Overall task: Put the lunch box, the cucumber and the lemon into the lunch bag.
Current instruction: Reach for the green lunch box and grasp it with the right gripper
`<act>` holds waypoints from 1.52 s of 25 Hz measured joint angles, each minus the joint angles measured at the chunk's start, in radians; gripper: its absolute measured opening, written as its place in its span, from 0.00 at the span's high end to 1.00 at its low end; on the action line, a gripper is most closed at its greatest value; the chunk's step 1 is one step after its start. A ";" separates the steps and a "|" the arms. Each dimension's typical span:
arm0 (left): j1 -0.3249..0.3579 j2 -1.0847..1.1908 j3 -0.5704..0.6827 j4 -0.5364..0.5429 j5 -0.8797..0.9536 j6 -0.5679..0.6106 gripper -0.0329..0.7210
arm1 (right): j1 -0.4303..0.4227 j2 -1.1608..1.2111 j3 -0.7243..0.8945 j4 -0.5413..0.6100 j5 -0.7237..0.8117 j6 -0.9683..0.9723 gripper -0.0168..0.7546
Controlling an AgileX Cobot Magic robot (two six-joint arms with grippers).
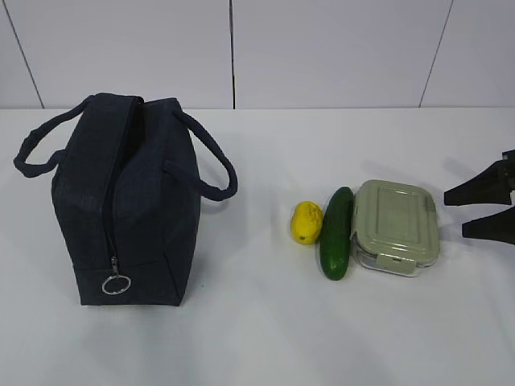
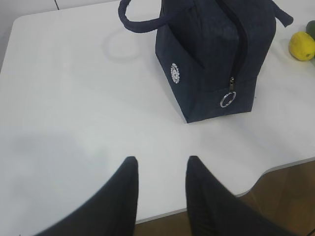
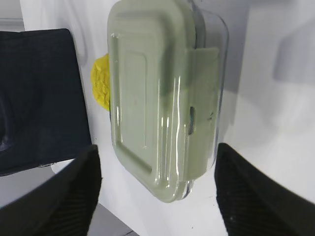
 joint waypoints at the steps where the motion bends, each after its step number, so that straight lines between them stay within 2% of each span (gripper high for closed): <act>1: 0.000 0.000 0.000 0.000 0.000 0.000 0.65 | 0.000 0.007 -0.012 0.002 0.002 -0.001 0.26; 21: 0.000 0.000 0.000 0.000 0.000 0.000 0.65 | 0.000 0.105 -0.029 0.098 0.006 -0.136 0.26; 31: 0.000 0.000 0.000 0.000 0.000 0.000 0.65 | 0.049 0.147 -0.029 0.128 0.006 -0.151 0.26; 38: 0.000 0.000 0.000 0.000 0.000 0.000 0.65 | 0.052 0.196 -0.032 0.148 0.006 -0.164 0.26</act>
